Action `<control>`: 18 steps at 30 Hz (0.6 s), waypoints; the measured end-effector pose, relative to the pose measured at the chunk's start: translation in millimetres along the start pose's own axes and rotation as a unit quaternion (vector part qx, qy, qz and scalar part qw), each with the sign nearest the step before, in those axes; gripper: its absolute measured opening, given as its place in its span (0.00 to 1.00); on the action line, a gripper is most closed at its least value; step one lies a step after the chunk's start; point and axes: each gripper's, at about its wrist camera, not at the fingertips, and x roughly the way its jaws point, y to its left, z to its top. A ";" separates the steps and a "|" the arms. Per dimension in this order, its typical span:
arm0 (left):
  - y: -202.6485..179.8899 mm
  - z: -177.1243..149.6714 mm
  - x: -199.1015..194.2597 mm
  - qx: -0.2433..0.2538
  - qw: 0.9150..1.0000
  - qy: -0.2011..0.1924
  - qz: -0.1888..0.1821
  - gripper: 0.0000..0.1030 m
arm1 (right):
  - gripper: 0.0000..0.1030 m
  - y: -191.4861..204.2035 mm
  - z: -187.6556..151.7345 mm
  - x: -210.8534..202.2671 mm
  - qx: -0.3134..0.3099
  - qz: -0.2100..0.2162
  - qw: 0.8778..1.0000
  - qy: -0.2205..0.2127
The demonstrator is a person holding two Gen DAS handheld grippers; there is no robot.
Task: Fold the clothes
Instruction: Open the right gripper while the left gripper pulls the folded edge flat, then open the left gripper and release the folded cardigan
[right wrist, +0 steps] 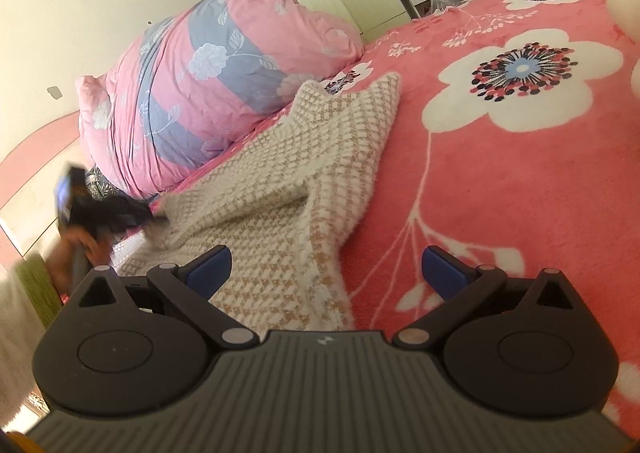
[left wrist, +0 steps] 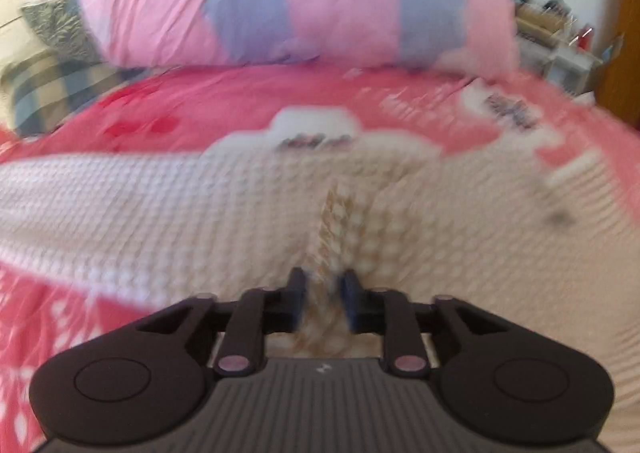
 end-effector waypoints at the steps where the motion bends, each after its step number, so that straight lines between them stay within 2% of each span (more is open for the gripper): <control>1: 3.1 -3.1 -6.1 -0.007 1.000 -0.016 -0.003 0.31 | 0.99 -0.4 -0.1 -0.1 0.001 0.001 1.000 -0.001; 4: 6.7 -2.0 -34.8 -0.015 0.998 -0.063 -0.012 0.31 | 0.99 -1.3 0.1 0.0 0.003 0.002 1.000 -0.001; 7: -14.8 -0.6 -68.2 0.039 0.993 -0.113 -0.020 0.37 | 0.99 -0.8 0.3 0.7 -0.001 0.000 1.000 0.001; 9: -39.8 -5.0 -87.4 0.086 0.987 -0.125 -0.055 0.41 | 0.99 -0.2 0.2 0.6 -0.003 -0.001 1.000 0.001; 12: -86.1 -20.8 -106.5 0.165 0.974 -0.128 -0.091 0.42 | 0.99 0.9 1.0 -0.5 -0.006 -0.003 1.000 -0.001; 15: -125.5 -38.5 -112.4 0.220 0.960 -0.125 -0.117 0.43 | 0.99 10.5 8.2 -4.1 -0.027 -0.017 0.999 -0.020; 18: -150.6 -48.7 -106.3 0.228 0.958 -0.108 -0.133 0.43 | 0.99 30.7 22.1 0.6 -0.078 -0.040 0.996 -0.031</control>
